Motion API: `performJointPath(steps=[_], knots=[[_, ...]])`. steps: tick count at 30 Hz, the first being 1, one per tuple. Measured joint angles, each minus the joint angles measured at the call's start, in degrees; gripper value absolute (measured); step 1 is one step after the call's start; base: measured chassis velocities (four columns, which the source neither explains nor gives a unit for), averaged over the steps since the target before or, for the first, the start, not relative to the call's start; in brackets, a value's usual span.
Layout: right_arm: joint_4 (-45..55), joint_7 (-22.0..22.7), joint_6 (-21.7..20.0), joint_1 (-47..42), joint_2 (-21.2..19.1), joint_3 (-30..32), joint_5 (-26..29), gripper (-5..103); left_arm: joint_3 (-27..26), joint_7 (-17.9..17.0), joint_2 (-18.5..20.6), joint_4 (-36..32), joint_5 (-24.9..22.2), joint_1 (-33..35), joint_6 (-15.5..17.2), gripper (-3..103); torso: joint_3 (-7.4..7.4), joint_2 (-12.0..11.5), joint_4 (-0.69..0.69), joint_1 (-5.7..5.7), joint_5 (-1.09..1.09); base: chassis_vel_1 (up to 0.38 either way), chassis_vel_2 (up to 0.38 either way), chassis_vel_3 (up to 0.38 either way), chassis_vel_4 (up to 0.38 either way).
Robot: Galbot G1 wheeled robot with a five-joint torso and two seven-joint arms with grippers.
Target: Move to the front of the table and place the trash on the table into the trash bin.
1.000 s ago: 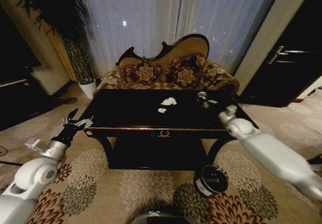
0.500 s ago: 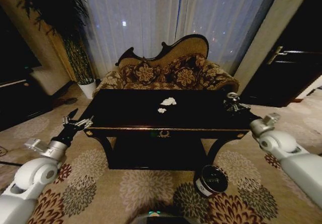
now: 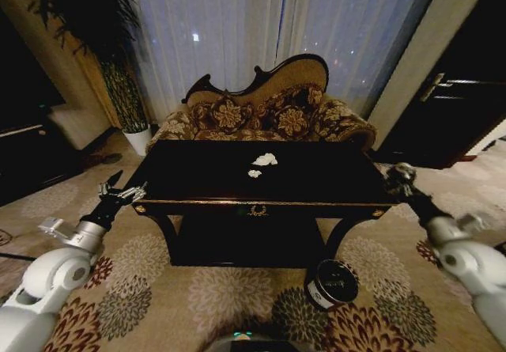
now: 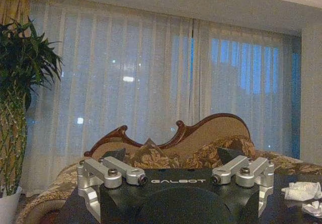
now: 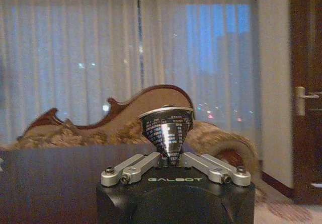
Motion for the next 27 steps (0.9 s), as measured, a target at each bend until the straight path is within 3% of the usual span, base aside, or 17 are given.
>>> performJointPath(steps=[9,14,21,27], knots=[[-2.59,-2.61,4.92,-5.08,7.01,0.21,-5.65,0,0.00,0.00,0.00,0.00,0.00,0.00,0.00,100,0.00,0.00,0.02,0.01,-0.01,0.000,0.000,0.000,0.000],[-7.08,-3.25,7.73,-4.74,9.83,-4.61,-11.06,0,0.00,0.00,0.00,0.00,0.00,0.00,0.00,100,0.00,-0.01,0.00,0.01,0.02,0.000,0.000,0.000,0.000],[-18.51,-3.30,11.20,2.29,12.62,-14.15,-18.68,0,0.00,0.00,0.00,0.00,0.00,0.00,0.00,100,0.01,-0.01,0.01,0.01,0.02,0.000,0.000,0.000,0.000],[-27.70,-4.05,13.11,8.39,13.33,-20.53,-21.41,0,0.00,0.00,0.00,0.00,0.00,0.00,0.00,100,0.01,-0.01,0.02,0.02,0.00,0.000,0.000,0.000,0.000]])
